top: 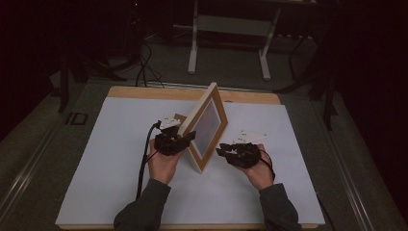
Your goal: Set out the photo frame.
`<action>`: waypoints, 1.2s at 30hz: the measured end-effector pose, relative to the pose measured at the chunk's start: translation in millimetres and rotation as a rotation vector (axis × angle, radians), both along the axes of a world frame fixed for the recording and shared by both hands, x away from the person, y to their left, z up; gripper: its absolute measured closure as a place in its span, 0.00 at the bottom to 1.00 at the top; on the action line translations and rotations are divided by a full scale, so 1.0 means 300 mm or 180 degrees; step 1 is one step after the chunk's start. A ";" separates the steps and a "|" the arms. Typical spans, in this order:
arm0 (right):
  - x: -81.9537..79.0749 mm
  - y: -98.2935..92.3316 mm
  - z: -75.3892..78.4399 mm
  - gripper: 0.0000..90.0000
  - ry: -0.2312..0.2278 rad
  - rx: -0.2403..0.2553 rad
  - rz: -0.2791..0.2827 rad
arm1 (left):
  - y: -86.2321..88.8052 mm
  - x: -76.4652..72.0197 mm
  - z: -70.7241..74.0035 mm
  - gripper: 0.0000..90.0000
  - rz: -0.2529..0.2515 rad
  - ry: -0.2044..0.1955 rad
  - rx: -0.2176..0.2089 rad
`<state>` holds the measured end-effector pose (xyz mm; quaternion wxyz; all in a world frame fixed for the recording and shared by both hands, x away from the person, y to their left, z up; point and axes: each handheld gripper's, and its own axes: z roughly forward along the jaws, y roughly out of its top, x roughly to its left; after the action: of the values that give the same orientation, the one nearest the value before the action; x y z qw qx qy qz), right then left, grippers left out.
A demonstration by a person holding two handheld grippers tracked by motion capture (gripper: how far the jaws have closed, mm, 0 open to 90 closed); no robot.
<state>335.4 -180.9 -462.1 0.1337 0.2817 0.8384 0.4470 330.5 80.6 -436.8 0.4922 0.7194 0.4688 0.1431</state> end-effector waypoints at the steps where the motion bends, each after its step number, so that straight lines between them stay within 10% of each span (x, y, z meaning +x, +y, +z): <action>1: 0.000 0.000 0.000 0.80 0.0001 0.0000 0.0001 | 0.004 0.002 0.001 0.81 -0.0028 0.0020 -0.0016; 36: 0.014 -0.033 0.002 0.80 -0.0006 0.0046 -0.0133 | 0.069 0.030 0.003 0.83 -0.0684 0.0285 -0.0224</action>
<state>339.5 -190.9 -461.3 0.1418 0.2997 0.8289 0.4505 339.5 101.5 -435.8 0.5083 0.7534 0.4152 0.0406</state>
